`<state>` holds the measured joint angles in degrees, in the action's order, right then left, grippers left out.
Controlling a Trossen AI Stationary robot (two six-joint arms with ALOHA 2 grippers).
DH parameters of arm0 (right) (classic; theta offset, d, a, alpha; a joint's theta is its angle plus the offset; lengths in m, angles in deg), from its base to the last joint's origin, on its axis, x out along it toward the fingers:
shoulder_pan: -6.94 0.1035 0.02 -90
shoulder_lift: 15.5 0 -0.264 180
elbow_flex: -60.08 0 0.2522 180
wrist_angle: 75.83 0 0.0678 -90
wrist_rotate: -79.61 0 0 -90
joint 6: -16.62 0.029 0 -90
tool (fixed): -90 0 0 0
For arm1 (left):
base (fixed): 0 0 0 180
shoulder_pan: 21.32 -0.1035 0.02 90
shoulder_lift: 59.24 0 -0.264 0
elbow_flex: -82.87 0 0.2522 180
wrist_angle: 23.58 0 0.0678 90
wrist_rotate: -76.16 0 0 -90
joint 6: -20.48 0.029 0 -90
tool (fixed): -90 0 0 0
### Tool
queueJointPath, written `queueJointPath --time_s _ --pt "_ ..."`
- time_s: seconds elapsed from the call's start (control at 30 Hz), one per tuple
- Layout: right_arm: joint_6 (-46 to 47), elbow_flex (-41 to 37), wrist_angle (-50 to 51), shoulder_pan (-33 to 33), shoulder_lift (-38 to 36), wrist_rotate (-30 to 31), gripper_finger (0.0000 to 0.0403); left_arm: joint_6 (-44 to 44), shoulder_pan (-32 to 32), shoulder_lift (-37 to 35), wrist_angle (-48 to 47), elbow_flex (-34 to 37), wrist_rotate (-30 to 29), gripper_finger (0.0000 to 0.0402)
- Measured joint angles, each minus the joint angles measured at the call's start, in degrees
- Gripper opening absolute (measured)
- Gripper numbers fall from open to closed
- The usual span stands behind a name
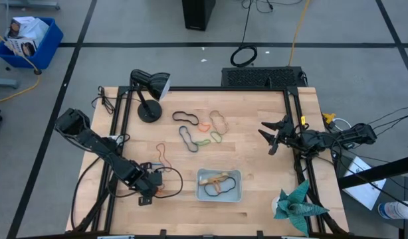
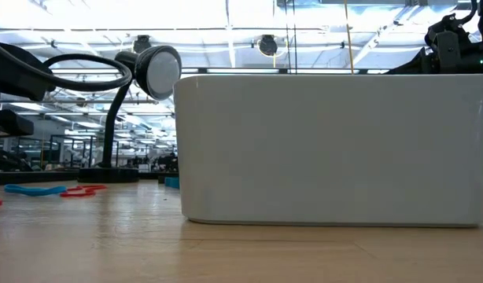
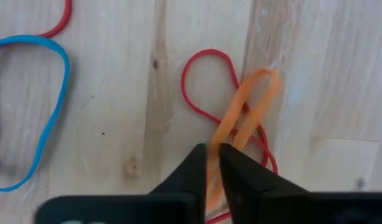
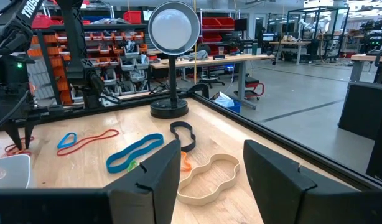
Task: Pick and place rubber bands into bin
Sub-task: Put the bottom orange rubber band into the gray bin
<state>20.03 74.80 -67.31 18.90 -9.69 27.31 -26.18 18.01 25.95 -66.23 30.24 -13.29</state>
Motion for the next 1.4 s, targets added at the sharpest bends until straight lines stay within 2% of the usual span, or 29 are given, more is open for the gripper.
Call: queueJointPath --time_s 0.13,0.6,0.8,1.1,1.4 --pt "0.0 0.0 0.0 0.0 0.0 0.0 0.0169 -0.2 0.0 0.0 0.2 0.0 0.1 0.0007" --pt "0.0 0.0 0.0 0.0 0.0 0.0 0.0169 -1.7 0.0 -0.1 0.6 0.0 0.8 0.0004" --pt "0.0 0.0 0.0 0.0 0.0 0.0 0.0169 -3.0 0.1 -0.1 1.3 0.0 1.5 0.0027" --pt "0.0 0.0 0.0 0.0 0.0 0.0 0.0169 -1.5 0.3 0.1 3.8 0.0 5.9 0.0055" --pt "0.0 0.0 0.1 0.0 0.3 0.0 0.0169 -1.7 0.3 0.1 3.7 0.0 -0.2 0.0058"
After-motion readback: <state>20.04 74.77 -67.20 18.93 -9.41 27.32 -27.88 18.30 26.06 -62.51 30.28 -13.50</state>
